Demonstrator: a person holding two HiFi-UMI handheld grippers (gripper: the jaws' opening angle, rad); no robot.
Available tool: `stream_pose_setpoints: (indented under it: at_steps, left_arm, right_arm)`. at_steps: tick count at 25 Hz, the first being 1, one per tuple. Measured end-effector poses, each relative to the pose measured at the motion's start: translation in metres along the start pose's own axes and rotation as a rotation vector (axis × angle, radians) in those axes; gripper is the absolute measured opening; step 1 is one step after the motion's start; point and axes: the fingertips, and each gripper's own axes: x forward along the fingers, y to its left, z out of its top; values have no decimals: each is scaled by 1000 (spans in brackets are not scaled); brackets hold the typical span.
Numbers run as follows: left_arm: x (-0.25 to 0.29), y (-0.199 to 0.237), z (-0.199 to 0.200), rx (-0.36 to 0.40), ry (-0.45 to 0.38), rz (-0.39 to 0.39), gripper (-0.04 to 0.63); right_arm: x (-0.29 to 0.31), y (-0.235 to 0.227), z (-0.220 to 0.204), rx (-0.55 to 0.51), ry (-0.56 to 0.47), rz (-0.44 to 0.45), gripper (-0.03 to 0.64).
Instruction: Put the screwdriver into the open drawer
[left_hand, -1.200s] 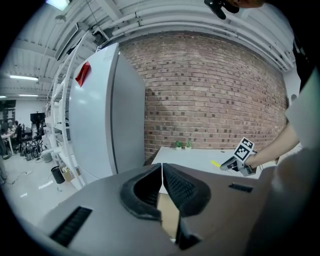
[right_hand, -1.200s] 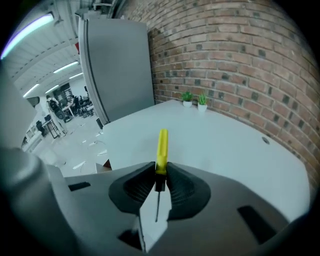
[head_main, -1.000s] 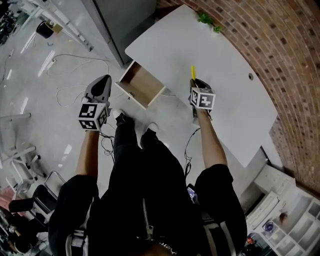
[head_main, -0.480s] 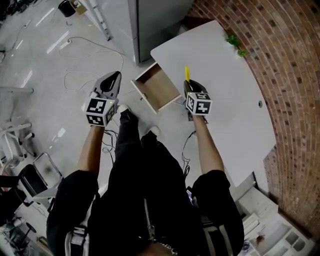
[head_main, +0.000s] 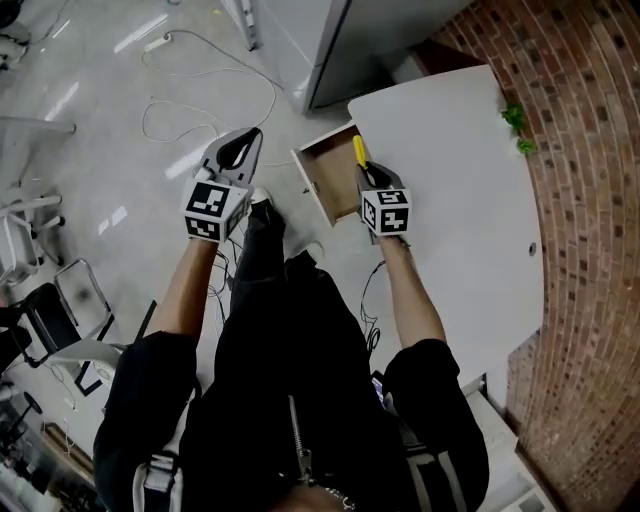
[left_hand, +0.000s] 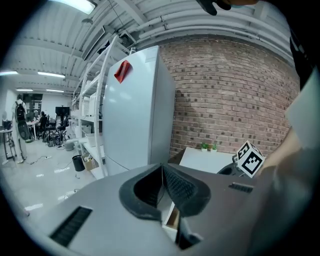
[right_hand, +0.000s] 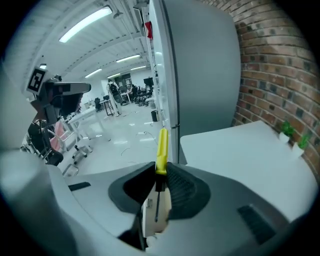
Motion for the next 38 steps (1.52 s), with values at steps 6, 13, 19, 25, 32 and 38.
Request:
stream_pose_setpoints:
  at_steps: [6, 13, 19, 25, 32, 38]
  left_arm:
    - [-3, 32, -26, -15, 11, 39, 28]
    - [-17, 63, -69, -58, 37, 87, 28]
    - [-31, 76, -118, -94, 88, 120, 28]
    - [-37, 92, -162, -134, 131, 168, 28]
    - [-37, 97, -204, -183, 156, 207, 28]
    - [-42, 102, -234, -198, 193, 227, 28]
  right_arm:
    - [57, 18, -39, -4, 84, 39, 81]
    - [126, 28, -94, -5, 204, 66, 81]
    - [181, 25, -152, 44, 356, 82, 81]
    - [221, 6, -184, 135, 435, 70, 81]
    - [257, -4, -240, 117, 544, 80, 81]
    - [274, -4, -256, 81, 583, 86, 83]
